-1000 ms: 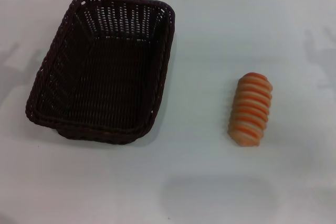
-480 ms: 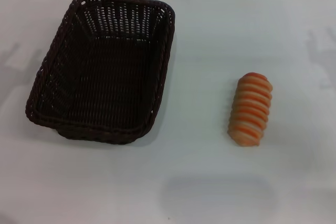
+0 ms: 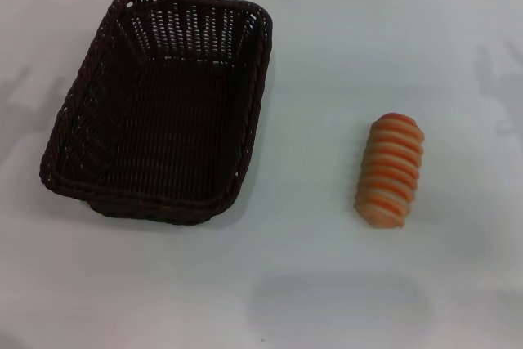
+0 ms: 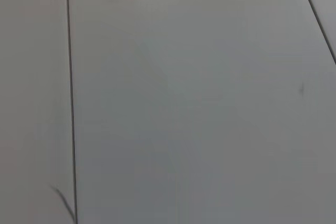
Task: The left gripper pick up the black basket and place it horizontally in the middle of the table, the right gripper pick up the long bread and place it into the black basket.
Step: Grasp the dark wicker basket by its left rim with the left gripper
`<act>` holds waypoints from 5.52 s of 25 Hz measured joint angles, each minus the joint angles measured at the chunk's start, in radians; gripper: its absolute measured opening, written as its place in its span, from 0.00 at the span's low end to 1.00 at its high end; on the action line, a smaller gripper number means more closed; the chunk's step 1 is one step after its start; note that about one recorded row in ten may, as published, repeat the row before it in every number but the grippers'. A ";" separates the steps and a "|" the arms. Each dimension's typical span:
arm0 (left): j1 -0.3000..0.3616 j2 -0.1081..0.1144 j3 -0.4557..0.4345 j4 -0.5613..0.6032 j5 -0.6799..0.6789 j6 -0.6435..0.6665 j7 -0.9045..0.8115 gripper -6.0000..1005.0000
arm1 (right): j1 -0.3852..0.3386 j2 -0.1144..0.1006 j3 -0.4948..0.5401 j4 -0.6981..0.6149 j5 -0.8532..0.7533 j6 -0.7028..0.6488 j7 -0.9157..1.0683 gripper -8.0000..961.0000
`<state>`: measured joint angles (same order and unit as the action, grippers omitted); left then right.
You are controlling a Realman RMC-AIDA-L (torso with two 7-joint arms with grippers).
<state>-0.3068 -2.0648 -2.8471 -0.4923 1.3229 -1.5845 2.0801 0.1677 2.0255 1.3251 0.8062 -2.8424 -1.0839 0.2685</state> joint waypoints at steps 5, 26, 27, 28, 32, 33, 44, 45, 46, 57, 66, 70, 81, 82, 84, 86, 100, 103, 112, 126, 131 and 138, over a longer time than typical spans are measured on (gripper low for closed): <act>0.000 0.000 0.000 0.000 -0.003 0.001 0.000 0.69 | 0.000 -0.001 0.000 0.005 0.000 0.003 0.000 0.51; -0.017 0.002 0.019 -0.019 -0.009 0.001 -0.071 0.71 | -0.006 -0.001 0.000 0.001 -0.002 0.000 -0.005 0.51; -0.019 0.002 0.026 -0.039 -0.006 0.005 -0.105 0.72 | -0.006 -0.001 0.000 0.001 -0.002 -0.002 -0.005 0.51; -0.024 0.003 0.042 -0.079 -0.004 0.020 -0.167 0.72 | -0.006 -0.001 0.000 0.001 -0.002 -0.003 -0.005 0.51; -0.009 0.012 0.198 -0.319 0.031 0.159 -0.485 0.72 | -0.007 -0.004 0.001 0.008 -0.002 -0.006 -0.005 0.51; -0.003 0.014 0.227 -0.362 0.044 0.184 -0.538 0.72 | -0.008 -0.004 0.002 0.010 -0.003 -0.006 -0.005 0.51; -0.055 0.011 0.524 -1.053 0.773 0.295 -1.351 0.74 | -0.008 -0.009 0.018 0.007 -0.003 -0.007 -0.004 0.51; -0.066 0.011 0.556 -1.078 0.840 0.295 -1.394 0.74 | -0.008 -0.009 0.018 0.007 -0.003 -0.007 -0.004 0.51; -0.082 0.010 0.603 -1.106 0.926 0.297 -1.444 0.74 | -0.007 -0.009 0.021 0.007 -0.003 -0.007 -0.004 0.51; -0.153 0.002 0.846 -1.142 1.277 0.317 -1.659 0.75 | -0.006 -0.009 0.037 0.007 -0.024 -0.001 -0.001 0.51; -0.139 0.000 0.865 -1.052 1.307 0.339 -1.730 0.83 | -0.008 -0.011 0.039 0.015 -0.040 0.001 0.023 0.51; -0.137 0.000 0.881 -1.023 1.342 0.343 -1.766 0.83 | -0.009 -0.010 0.056 0.024 -0.073 0.002 0.043 0.51; -0.169 0.003 0.891 -0.918 1.352 0.351 -1.778 0.83 | 0.005 -0.010 0.062 0.030 -0.076 0.025 0.049 0.51; -0.173 0.003 0.891 -0.908 1.352 0.352 -1.777 0.83 | 0.007 -0.010 0.063 0.031 -0.076 0.026 0.049 0.51; -0.178 0.004 0.892 -0.893 1.352 0.354 -1.776 0.83 | 0.009 -0.011 0.063 0.031 -0.076 0.026 0.049 0.51; -0.183 0.004 0.894 -0.877 1.353 0.359 -1.775 0.83 | 0.011 -0.011 0.063 0.031 -0.076 0.026 0.049 0.51; -0.220 0.006 0.907 -0.789 1.377 0.385 -1.751 0.82 | 0.015 -0.011 0.065 0.031 -0.075 0.025 0.049 0.51; -0.226 0.006 0.907 -0.786 1.395 0.384 -1.751 0.81 | 0.015 -0.011 0.065 0.033 -0.075 0.021 0.049 0.51; -0.225 0.007 0.927 -0.788 1.403 0.389 -1.734 0.55 | 0.006 -0.011 0.065 0.047 -0.075 0.020 0.049 0.51; -0.220 0.006 0.907 -0.791 1.394 0.390 -1.626 0.21 | -0.006 -0.005 0.064 0.057 -0.075 0.019 0.049 0.51; -0.227 0.007 0.757 -0.812 1.308 0.384 -1.437 0.21 | -0.015 -0.003 0.064 0.062 -0.075 0.019 0.049 0.51; -0.259 0.070 0.604 -0.788 1.084 0.299 -1.148 0.21 | -0.022 0.001 0.065 0.065 -0.075 0.019 0.050 0.51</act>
<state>-0.5660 -1.9947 -2.2434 -1.2803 2.4067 -1.2859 0.9321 0.1453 2.0264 1.3898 0.8713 -2.9175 -1.0644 0.3181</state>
